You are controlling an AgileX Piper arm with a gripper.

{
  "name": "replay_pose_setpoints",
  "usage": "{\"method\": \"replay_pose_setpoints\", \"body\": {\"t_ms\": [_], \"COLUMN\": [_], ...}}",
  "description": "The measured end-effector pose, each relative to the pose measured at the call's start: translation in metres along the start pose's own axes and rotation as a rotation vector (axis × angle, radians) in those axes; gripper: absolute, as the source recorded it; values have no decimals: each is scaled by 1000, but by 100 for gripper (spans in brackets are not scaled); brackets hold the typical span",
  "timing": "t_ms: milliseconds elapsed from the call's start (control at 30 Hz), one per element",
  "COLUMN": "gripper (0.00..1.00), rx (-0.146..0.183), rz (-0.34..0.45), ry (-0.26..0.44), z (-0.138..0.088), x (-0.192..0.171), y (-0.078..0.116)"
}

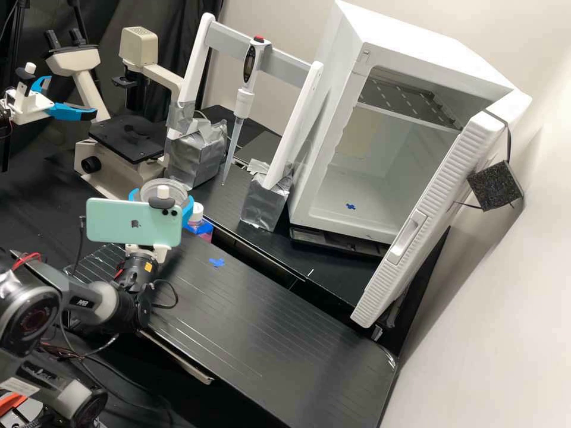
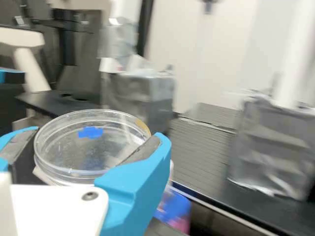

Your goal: Move the petri dish to the bench

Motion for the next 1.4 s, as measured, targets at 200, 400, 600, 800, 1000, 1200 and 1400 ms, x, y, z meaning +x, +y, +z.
{"method": "replay_pose_setpoints", "body": {"t_ms": [200, 400, 600, 800, 1000, 1200, 1400], "gripper": [0, 0, 0, 0, 0, 0, 100], "rx": [13, 5, 20, 39, 49, 54, 54], "rz": [34, 38, 22, 34, 51, 68, 68], "ry": [-72, -171, -260, -285, -311, -333, -333], "z": [16, 31, 47, 53, 56, 59, 59], "x": [-17, -32, -46, -56, -64, -68, -68], "y": [11, 18, 17, 20, 24, 27, 27]}}
